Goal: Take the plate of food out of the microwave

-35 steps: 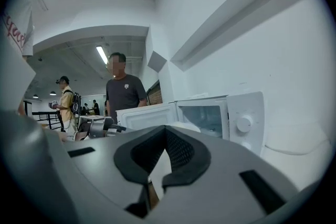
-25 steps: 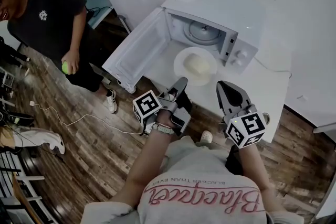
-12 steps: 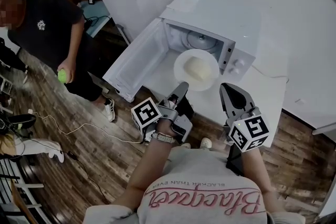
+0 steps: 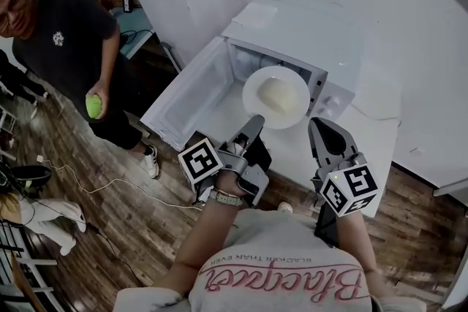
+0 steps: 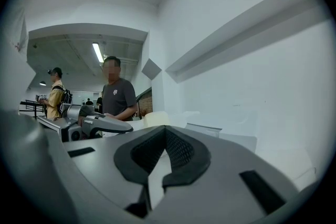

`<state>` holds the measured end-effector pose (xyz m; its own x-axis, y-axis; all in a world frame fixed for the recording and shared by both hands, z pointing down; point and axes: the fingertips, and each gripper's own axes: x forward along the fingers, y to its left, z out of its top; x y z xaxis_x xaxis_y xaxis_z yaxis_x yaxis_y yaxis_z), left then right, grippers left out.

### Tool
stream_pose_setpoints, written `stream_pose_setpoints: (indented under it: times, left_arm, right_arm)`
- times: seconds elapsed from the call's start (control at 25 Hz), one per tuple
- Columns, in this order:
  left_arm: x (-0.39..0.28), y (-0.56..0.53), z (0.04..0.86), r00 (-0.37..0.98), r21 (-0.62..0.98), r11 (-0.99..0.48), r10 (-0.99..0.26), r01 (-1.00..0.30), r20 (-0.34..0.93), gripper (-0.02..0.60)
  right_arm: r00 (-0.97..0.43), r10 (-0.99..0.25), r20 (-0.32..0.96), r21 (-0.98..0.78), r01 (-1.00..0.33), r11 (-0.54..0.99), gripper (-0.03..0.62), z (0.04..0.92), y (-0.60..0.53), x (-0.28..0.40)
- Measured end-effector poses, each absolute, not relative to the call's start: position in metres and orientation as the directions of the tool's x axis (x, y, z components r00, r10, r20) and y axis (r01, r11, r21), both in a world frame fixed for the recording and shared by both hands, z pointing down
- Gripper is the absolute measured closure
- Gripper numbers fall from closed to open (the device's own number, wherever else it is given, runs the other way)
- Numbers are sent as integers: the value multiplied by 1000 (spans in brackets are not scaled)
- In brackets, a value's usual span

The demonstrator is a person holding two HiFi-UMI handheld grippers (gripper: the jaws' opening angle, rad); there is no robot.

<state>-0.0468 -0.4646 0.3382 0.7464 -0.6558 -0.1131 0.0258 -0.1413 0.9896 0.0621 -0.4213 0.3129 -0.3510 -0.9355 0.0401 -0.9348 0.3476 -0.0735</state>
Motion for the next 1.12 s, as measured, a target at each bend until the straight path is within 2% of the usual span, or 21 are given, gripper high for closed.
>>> stream_pose_setpoints:
  times: [0.6, 1.12]
  left_arm:
    - [-25, -483, 316, 755, 983, -173, -635, 65, -162, 565]
    - [-18, -494, 318, 760, 984, -168, -632, 53, -148, 565]
  right_arm:
    - [-354, -935, 29, -15, -935, 354, 588, 297, -440, 72]
    - [-343, -939, 27, -29, -939, 342, 588, 300, -451, 81]
